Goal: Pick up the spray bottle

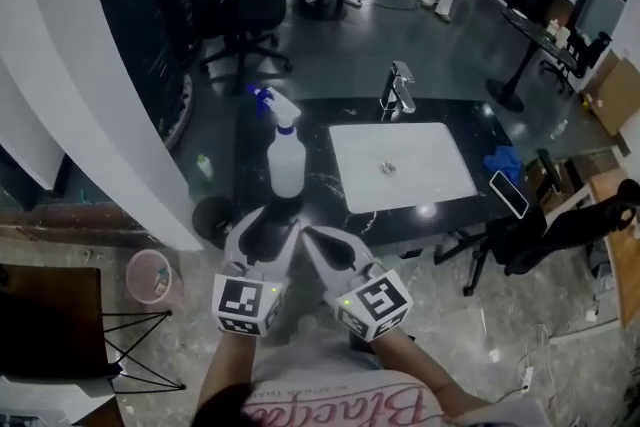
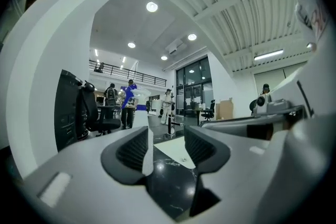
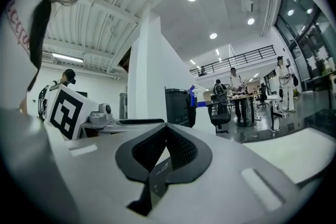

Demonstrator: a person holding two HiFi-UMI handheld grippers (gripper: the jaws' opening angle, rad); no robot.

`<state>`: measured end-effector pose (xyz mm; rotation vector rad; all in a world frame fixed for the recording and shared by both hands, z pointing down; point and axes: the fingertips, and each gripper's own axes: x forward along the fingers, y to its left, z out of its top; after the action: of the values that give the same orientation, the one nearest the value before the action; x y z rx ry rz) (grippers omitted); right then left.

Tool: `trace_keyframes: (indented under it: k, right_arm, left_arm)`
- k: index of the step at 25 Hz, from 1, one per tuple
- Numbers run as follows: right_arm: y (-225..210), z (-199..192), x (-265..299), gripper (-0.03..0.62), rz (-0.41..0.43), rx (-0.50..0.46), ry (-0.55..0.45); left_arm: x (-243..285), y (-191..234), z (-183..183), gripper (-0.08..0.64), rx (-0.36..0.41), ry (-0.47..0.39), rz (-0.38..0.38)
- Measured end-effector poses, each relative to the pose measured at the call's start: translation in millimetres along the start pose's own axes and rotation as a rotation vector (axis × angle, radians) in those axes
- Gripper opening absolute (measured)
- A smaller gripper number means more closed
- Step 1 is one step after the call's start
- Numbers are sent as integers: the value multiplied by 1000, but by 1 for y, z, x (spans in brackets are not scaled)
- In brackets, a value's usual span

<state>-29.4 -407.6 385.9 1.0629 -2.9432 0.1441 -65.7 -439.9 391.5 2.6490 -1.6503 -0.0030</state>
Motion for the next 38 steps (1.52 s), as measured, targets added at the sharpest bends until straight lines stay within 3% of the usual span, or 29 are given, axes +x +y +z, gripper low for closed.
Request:
trace_keyframes:
  k: [8, 11, 13, 23, 27, 29, 30, 31, 38]
  right_arm:
    - [-55, 0, 36, -2, -6, 15, 14]
    - [-64, 2, 44, -2, -2, 12, 12]
    - [-70, -1, 47, -2, -9, 16, 23]
    - [-87, -10, 56, -2, -61, 31, 48]
    - [-93, -7, 60, -2, -88, 23, 46]
    - [-96, -6, 60, -2, -104, 19, 45]
    - [-98, -7, 60, -2, -115, 19, 47]
    - [-100, -7, 59, -2, -125, 20, 49]
    - [-103, -6, 62, -2, -149, 16, 47]
  left_arm:
    - [64, 43, -23, 429, 28, 42, 73]
    - [82, 51, -47, 550, 18, 85, 58]
    - [95, 55, -61, 589, 2, 109, 46]
    - [162, 74, -91, 589, -9, 140, -19]
    - [176, 72, -99, 586, 21, 162, -71]
    - [179, 66, -100, 568, 41, 168, -104]
    - [180, 64, -101, 531, 49, 170, -116]
    - [180, 62, -101, 449, 54, 171, -128]
    - [179, 61, -99, 422, 41, 168, -160]
